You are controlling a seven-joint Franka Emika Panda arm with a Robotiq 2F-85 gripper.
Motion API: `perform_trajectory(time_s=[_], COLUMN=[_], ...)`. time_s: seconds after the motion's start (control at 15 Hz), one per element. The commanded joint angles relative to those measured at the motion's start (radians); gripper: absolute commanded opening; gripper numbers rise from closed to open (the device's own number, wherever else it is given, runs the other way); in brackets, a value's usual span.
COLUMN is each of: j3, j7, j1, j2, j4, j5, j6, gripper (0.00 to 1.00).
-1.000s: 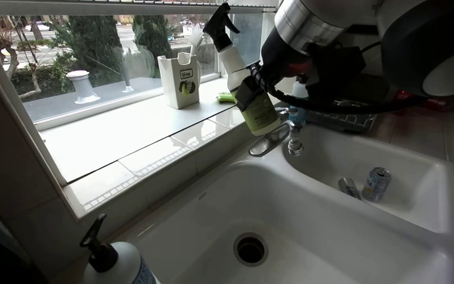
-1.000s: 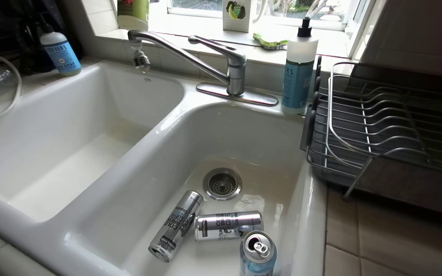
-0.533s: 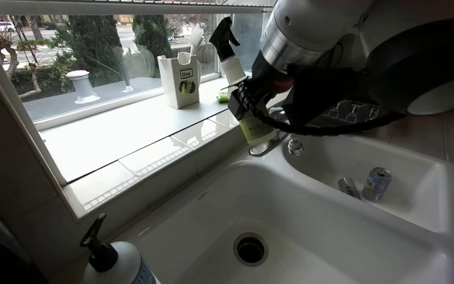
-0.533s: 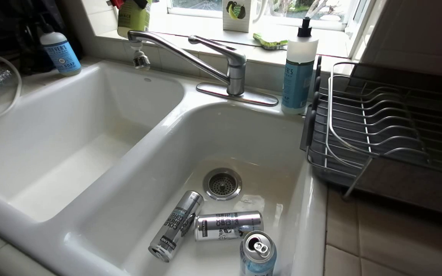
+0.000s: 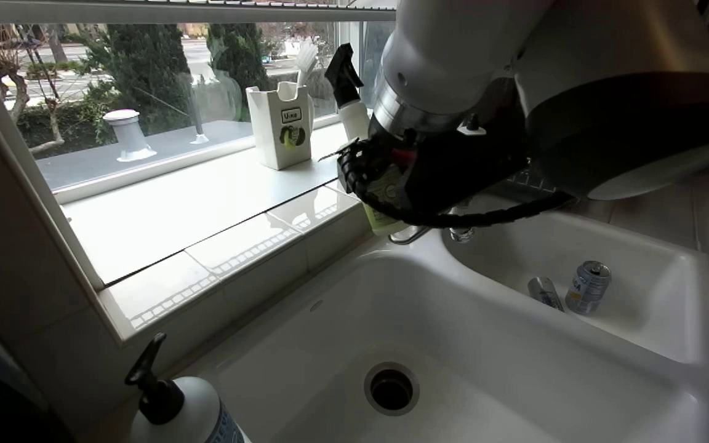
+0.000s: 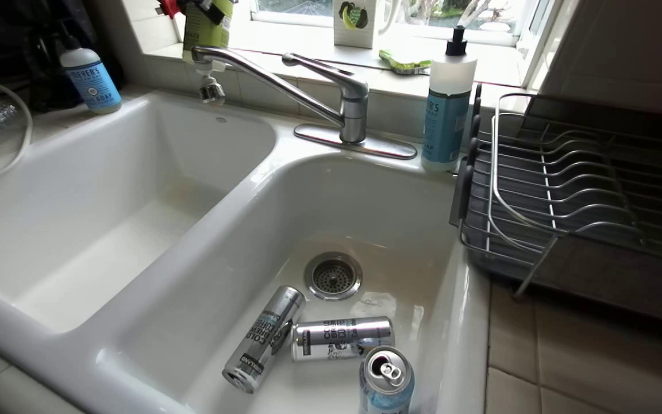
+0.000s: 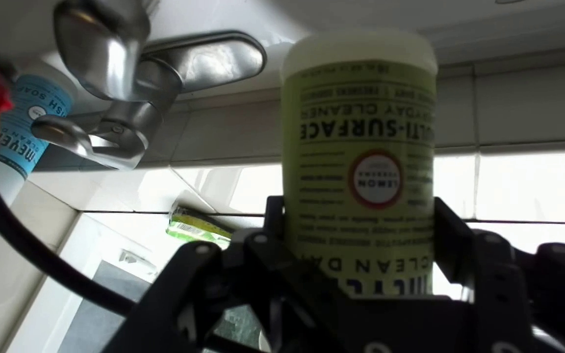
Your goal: Shift the yellow bottle to the sink
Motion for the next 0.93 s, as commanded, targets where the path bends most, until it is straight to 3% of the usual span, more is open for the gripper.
perform_trajectory(time_s=[0.0,0.87], j3=[-0.035,-0.131], j7=[0.086,0.259], j1=[0.054,0.127], j2=[0.07,0.216], j4=[0.078,0.162], j5=[-0.079,-0.21], j6=[-0.077,-0.127], gripper=[0.45,0.45])
